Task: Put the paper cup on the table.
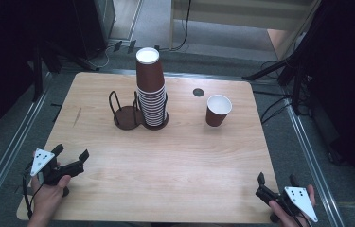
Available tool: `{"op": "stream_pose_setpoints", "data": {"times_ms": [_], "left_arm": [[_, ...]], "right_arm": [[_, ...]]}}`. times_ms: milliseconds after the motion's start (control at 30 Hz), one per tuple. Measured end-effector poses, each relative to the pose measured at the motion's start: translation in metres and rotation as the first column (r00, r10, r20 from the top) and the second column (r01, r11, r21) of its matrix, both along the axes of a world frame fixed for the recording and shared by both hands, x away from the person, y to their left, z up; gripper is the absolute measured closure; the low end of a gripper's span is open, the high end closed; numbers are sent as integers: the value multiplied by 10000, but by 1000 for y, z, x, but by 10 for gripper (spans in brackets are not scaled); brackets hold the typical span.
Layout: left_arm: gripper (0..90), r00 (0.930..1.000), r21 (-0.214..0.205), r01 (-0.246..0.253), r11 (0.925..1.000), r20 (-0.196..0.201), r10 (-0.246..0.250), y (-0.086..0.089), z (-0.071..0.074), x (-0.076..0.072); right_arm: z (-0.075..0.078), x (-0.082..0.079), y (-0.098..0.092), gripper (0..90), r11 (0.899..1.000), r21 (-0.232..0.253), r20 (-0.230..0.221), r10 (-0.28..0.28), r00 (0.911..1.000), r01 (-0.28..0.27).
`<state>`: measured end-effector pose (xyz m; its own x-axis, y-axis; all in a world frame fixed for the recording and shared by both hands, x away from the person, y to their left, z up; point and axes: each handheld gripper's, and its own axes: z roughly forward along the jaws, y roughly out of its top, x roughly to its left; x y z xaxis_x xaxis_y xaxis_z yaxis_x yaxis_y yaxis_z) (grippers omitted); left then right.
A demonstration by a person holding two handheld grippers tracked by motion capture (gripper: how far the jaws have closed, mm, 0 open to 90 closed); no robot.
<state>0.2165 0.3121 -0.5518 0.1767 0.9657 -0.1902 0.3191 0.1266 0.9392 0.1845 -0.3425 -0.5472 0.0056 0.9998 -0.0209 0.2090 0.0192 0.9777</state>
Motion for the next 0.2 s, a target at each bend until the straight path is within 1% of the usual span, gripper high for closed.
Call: {"op": "stream_pose_setpoints", "data": {"times_ms": [100, 200], "left_arm": [[1, 10000, 8, 6, 10000, -16, -6, 0, 0, 0], [1, 10000, 26, 27, 10000, -64, -26, 0, 0, 0]], "right_arm": [[0, -1, 0, 0, 10000, -48, 59, -22, 10000, 22], [0, -1, 0, 0, 9999, 100, 104, -122, 9999, 121]]}}
